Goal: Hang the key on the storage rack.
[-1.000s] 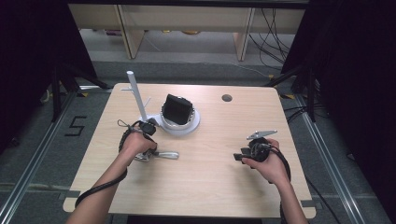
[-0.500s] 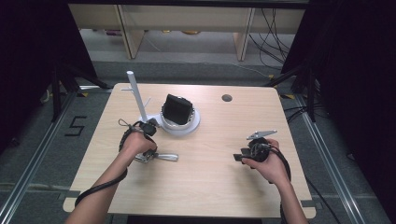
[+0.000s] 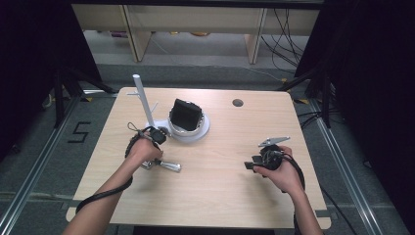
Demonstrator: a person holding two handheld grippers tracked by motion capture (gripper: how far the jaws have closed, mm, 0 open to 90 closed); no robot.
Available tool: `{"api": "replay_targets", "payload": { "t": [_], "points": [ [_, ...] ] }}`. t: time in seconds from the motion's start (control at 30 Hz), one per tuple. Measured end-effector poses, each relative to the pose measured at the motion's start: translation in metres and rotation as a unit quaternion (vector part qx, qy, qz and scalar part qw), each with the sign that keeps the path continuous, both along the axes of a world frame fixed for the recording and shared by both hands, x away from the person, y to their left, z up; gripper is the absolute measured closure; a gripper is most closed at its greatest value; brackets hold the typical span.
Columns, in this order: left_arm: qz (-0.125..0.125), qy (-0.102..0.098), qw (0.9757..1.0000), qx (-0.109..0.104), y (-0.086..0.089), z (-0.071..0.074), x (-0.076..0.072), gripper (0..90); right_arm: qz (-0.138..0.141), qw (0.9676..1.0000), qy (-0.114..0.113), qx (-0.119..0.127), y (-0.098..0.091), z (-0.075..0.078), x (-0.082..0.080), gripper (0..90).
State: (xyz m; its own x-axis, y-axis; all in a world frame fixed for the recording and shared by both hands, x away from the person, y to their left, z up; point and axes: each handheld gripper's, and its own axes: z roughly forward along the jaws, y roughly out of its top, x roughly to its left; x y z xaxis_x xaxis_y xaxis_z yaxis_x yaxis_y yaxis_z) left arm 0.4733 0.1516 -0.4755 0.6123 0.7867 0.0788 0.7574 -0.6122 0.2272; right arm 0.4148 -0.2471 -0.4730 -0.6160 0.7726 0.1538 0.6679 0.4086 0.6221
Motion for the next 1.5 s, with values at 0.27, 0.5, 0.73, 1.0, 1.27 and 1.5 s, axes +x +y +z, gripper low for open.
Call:
{"api": "replay_targets", "payload": {
  "t": [0.27,0.5,0.73,1.0,1.27,1.5],
  "points": [
    [0.006,-0.021,0.9989,-0.041,0.011,-0.002,-0.005,86.7,0.01,0.9999,-0.002,-0.003,0.002,-0.003,0.001,52.5],
    [0.022,-0.056,0.9945,-0.086,0.024,-0.002,-0.017,86.7,0.004,1.0,0.0,0.0,0.001,-0.002,0.001,52.5],
    [0.02,-0.087,0.9911,-0.099,0.036,0.009,-0.025,86.7,0.01,0.9999,-0.003,0.0,0.002,-0.003,0.001,52.5],
    [0.044,-0.149,0.9793,-0.13,0.049,0.021,-0.033,86.7,0.008,1.0,-0.004,-0.002,0.001,-0.004,0.0,52.6],
    [0.068,-0.212,0.9594,-0.173,0.062,0.029,-0.043,86.8,0.006,0.9999,-0.011,0.005,0.001,-0.004,0.001,52.6],
    [0.07,-0.261,0.9461,-0.179,0.072,0.037,-0.048,86.7,0.003,0.9999,-0.014,0.002,0.002,-0.004,0.0,52.6]
  ]
}}
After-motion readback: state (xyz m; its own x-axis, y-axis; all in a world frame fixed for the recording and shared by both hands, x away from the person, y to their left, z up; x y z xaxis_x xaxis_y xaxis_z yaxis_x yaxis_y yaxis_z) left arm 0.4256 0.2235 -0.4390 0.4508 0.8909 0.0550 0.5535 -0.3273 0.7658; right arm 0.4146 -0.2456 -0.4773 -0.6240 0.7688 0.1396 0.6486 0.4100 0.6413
